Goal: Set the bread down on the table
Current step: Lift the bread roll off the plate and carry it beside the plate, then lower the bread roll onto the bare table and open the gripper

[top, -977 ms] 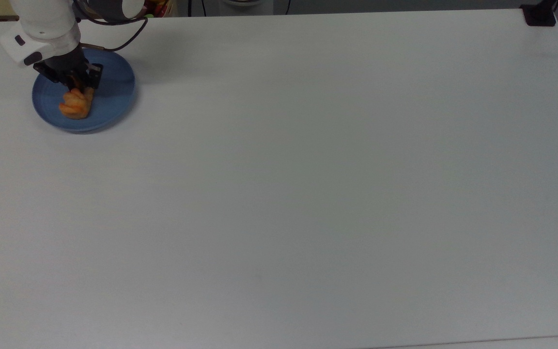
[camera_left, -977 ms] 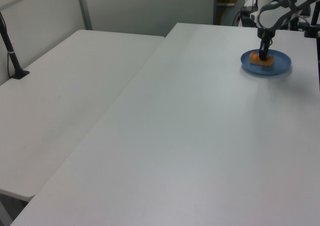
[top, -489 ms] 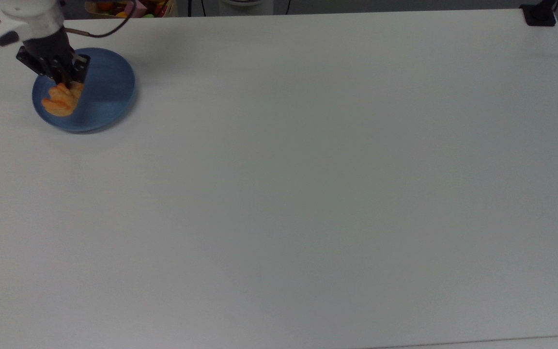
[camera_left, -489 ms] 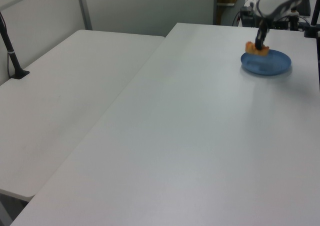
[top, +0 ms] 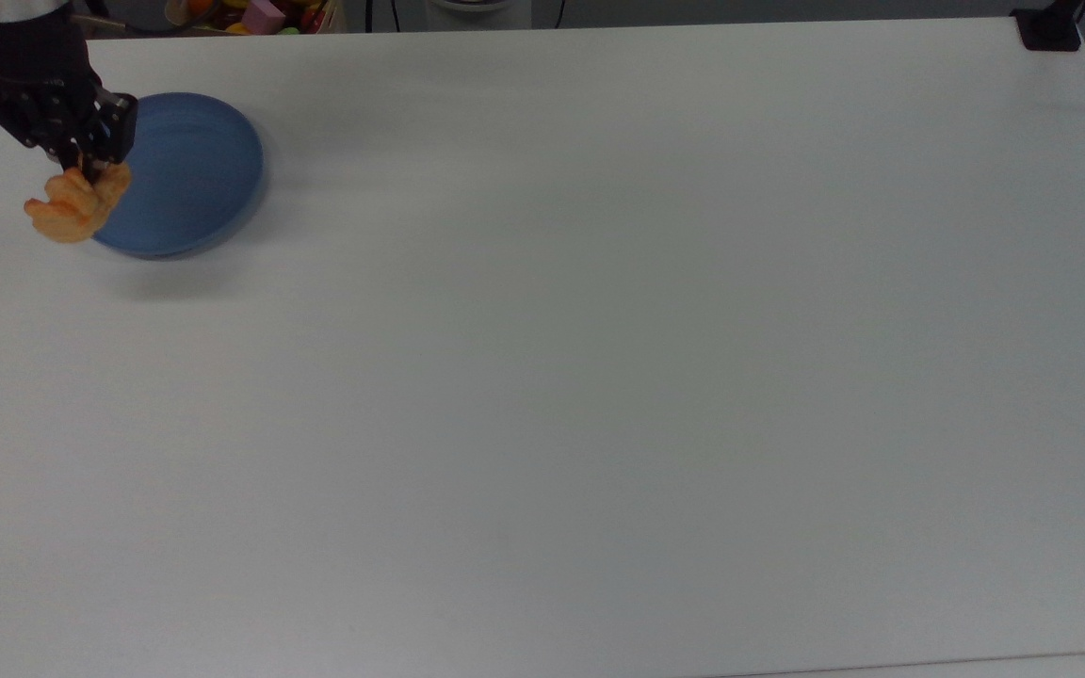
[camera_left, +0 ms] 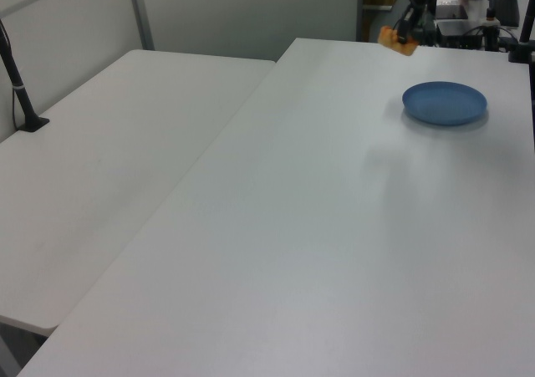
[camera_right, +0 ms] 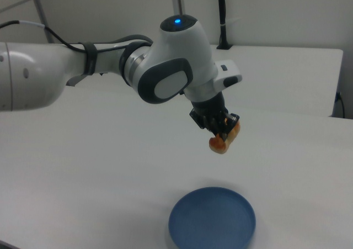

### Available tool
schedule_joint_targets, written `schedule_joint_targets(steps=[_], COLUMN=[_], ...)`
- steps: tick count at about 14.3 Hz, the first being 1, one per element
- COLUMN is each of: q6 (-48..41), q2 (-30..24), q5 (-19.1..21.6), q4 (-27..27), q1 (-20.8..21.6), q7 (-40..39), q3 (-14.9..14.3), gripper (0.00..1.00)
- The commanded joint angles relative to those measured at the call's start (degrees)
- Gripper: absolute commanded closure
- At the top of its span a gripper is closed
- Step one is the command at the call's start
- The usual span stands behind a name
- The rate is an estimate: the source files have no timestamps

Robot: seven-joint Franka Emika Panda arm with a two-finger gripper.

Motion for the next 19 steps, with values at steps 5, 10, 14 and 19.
schedule_joint_targets(steps=[5, 10, 14, 19], q6=[11.25, 13.91, 14.0, 17.95], q2=[21.69, 26.12, 26.65, 25.86], q5=[1.91, 1.03, -0.01, -2.57], q4=[14.02, 14.21, 13.51, 12.64], q1=[0.04, 0.04, 0.13, 0.48], q7=[0.86, 1.05, 1.13, 1.31], q3=[3.56, 4.62, 4.7, 5.06], gripper=[0.97, 0.57, 0.0, 0.0])
